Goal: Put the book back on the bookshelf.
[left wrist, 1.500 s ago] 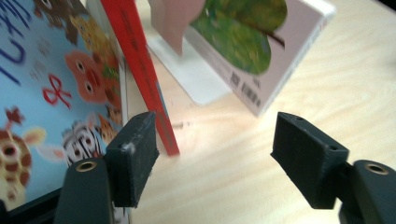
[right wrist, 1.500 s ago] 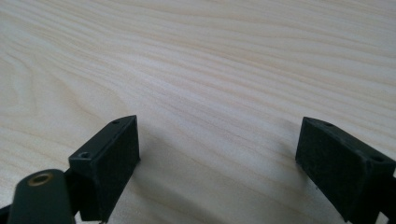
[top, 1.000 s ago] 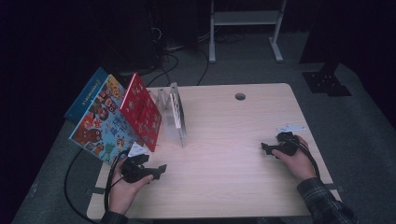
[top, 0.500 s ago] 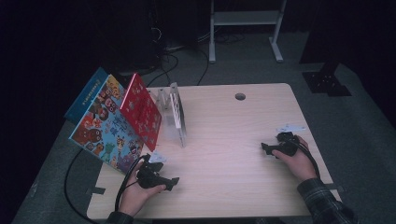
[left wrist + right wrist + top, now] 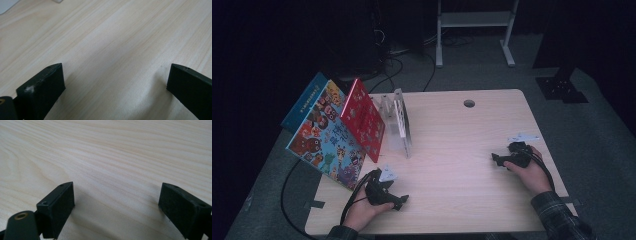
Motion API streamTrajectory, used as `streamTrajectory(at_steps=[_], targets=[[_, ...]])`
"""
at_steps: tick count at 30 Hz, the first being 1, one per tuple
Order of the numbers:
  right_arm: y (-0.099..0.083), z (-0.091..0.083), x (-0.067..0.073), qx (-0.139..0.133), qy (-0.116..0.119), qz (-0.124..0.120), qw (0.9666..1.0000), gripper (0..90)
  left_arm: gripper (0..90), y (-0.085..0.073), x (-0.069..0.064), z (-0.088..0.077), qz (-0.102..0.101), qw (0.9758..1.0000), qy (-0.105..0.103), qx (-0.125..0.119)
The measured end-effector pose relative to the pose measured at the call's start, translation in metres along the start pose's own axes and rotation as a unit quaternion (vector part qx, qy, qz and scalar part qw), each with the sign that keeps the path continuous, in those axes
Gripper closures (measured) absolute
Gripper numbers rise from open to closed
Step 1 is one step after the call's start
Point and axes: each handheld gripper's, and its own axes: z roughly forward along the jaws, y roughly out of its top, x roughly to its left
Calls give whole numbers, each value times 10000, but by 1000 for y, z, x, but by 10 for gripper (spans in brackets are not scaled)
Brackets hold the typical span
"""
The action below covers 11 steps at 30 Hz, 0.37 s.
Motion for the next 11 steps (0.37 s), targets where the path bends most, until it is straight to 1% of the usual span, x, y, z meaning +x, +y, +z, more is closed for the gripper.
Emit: streamTrajectory(at_steps=[3, 11], targets=[[0, 0, 0, -3, 2, -3, 10000, 121, 0, -5, 0, 1, 50, 9997, -61, -246], [0, 0, 0, -2, 3, -5, 10000, 121, 0, -5, 1, 1, 71, 9996, -79, -246]])
